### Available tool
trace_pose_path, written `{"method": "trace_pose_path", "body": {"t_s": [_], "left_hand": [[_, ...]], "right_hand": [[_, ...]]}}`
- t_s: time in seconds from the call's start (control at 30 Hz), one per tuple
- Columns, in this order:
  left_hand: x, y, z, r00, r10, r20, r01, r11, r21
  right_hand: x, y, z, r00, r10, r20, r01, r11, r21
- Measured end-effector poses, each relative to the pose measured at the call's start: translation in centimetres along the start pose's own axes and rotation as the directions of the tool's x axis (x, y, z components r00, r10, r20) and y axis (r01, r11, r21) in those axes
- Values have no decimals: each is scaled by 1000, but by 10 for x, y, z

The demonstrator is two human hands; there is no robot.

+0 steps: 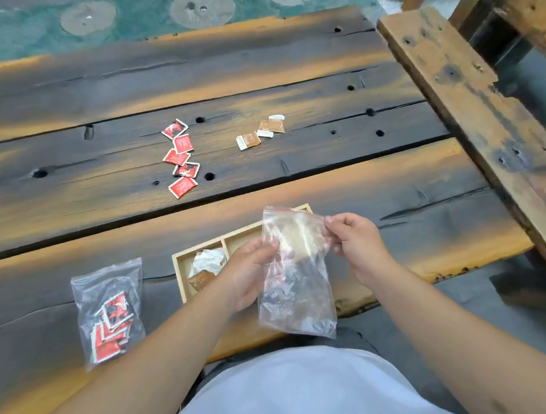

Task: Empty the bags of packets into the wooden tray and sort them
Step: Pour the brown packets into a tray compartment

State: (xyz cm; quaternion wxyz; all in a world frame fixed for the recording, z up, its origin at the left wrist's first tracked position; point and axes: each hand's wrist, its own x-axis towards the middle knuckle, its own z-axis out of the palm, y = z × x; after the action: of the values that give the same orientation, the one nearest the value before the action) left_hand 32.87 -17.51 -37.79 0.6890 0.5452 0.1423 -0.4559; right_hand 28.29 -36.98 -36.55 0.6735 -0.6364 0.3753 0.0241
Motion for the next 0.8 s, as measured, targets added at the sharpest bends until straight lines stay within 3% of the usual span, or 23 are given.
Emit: {"method": "trace_pose_path", "body": {"t_s": [0.1,0.2,0.3,0.47,0.6,0.8], "left_hand": [[20,-30,32,991,-116,62,110,990,85],[35,-57,66,978,-207,-41,211,958,193],[51,-75,93,969,-207,-132,226,962,155],[81,-94,125,945,-251,-210,292,937,190],[100,-103,136,927,-319,-196,361,902,235],[106,-107,125,900,-361,-243,435,762,480]], "right_hand": [[38,-3,-47,998,14,-66,-14,1000,1],[82,-3,-88,998,14,-55,-19,996,-86],[124,-4,-112,1000,-15,-23,10,974,-226],[179,3,-123,998,-19,68,48,893,-447],[207,20,-127,996,27,90,25,843,-537],[222,34,-124,995,37,90,37,717,-697]]}}
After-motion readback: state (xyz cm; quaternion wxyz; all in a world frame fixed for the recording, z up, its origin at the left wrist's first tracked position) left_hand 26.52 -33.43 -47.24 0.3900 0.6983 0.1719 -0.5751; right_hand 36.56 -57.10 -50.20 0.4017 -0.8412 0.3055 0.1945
